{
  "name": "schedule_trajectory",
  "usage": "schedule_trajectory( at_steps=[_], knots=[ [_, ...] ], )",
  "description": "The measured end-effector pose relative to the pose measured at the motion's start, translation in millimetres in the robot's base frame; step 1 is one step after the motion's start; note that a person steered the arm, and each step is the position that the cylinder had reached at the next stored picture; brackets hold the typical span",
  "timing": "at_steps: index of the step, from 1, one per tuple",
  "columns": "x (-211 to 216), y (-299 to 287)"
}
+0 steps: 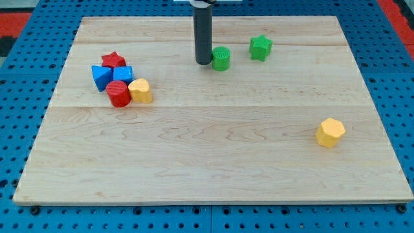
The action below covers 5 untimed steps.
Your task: Push the green circle closer to the green star
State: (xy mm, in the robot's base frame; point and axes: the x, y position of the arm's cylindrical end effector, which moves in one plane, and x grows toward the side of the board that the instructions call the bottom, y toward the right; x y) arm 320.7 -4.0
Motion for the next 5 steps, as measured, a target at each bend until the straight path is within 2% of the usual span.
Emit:
schedule_trajectory(
  at_steps=[2,3,5],
  knots=[
    [-26.3,15.2],
    [-14.3,-5.0],
    [36.7,1.8]
  ],
)
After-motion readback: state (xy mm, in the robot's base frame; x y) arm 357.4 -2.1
